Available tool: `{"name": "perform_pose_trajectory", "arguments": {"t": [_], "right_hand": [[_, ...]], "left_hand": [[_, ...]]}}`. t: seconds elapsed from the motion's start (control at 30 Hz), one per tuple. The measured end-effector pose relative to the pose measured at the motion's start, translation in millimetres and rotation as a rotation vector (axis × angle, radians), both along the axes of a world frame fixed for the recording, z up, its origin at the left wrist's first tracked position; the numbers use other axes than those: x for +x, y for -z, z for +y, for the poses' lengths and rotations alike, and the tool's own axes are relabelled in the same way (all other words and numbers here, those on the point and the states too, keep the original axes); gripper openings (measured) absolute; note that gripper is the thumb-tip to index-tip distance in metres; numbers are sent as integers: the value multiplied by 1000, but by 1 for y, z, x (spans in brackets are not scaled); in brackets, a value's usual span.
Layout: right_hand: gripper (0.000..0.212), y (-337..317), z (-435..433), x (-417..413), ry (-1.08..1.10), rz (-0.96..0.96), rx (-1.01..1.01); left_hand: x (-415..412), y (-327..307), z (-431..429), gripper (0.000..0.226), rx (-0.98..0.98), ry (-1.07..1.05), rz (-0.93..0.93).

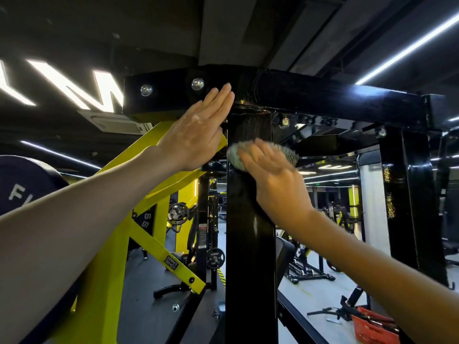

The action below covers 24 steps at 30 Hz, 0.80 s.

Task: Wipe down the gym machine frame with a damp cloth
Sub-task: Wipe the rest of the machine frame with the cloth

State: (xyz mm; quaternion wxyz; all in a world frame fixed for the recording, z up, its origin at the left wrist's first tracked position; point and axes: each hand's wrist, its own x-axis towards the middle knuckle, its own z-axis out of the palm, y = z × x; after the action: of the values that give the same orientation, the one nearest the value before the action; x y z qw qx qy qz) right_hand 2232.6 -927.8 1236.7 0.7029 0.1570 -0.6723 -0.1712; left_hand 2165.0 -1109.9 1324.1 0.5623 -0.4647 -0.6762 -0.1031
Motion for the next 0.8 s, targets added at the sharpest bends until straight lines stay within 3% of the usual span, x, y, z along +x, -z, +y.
{"name": "perform_pose_trajectory", "arguments": {"t": [0.13, 0.4, 0.5, 0.67, 0.8], "right_hand": [[60, 35, 17, 3, 1, -103, 153], [61, -62, -5, 9, 70, -26, 27], [56, -31, -10, 4, 55, -51, -68], [48, 79, 12, 13, 13, -177, 124], [48, 48, 13, 15, -6, -207, 178]], "left_hand": [[-1, 1, 0, 61, -9, 0, 9], [-5, 1, -4, 70, -17, -18, 77], [-4, -1, -4, 69, -9, -12, 65], [-3, -1, -4, 66, -15, -4, 43], [-2, 0, -3, 69, -19, -9, 29]]}}
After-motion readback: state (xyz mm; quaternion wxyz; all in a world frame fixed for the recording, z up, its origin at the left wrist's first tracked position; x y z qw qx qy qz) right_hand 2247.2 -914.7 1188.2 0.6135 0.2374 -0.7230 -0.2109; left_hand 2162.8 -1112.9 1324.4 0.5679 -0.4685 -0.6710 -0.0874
